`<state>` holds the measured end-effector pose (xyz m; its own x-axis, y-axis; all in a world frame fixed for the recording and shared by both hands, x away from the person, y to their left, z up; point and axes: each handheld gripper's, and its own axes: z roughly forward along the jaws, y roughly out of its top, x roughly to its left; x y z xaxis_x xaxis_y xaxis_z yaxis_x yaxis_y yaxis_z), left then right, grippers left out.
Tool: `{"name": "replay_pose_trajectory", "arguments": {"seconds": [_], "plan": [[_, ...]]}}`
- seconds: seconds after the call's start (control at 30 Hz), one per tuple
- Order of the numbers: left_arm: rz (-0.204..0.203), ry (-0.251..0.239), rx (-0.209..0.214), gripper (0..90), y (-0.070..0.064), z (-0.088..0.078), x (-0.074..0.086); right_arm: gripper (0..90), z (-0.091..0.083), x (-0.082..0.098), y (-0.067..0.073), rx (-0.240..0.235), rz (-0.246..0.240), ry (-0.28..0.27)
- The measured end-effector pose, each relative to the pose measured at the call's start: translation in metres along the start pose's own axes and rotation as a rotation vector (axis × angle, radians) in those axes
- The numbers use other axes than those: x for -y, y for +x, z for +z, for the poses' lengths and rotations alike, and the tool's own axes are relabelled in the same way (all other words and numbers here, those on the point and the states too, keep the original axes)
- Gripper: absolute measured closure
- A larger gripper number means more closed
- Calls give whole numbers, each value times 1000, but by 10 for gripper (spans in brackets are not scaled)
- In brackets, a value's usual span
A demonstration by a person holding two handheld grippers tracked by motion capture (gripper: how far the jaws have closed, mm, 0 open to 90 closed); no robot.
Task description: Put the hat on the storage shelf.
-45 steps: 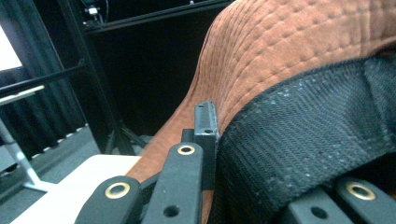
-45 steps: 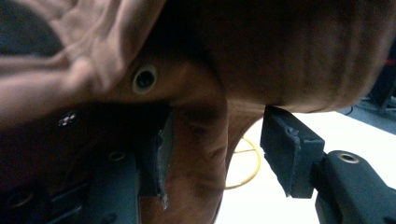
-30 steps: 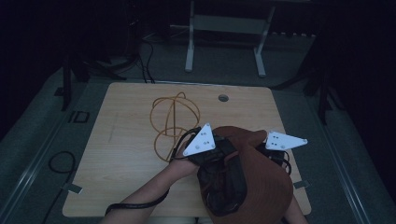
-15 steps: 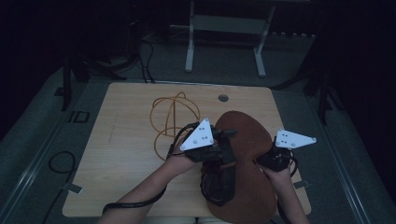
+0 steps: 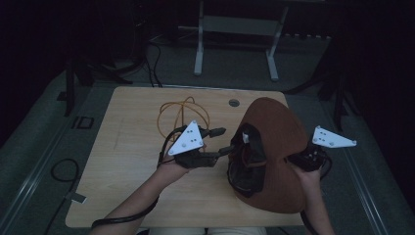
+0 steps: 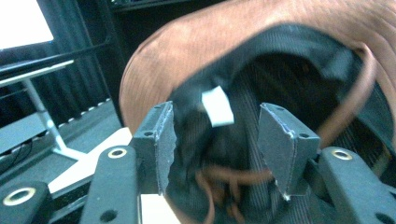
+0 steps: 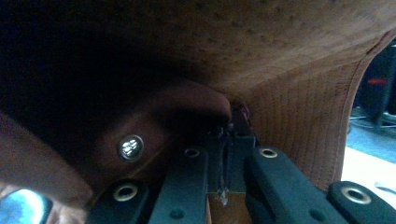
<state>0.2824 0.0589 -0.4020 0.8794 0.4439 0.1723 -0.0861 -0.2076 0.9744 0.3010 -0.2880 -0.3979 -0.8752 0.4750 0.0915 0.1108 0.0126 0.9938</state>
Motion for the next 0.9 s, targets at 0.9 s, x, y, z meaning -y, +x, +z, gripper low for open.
{"name": "replay_pose_trajectory", "arguments": {"seconds": [0.9], "plan": [[-121,166,-167,168,2,-96,103,879,53,-51,-48,93,8,19]]}}
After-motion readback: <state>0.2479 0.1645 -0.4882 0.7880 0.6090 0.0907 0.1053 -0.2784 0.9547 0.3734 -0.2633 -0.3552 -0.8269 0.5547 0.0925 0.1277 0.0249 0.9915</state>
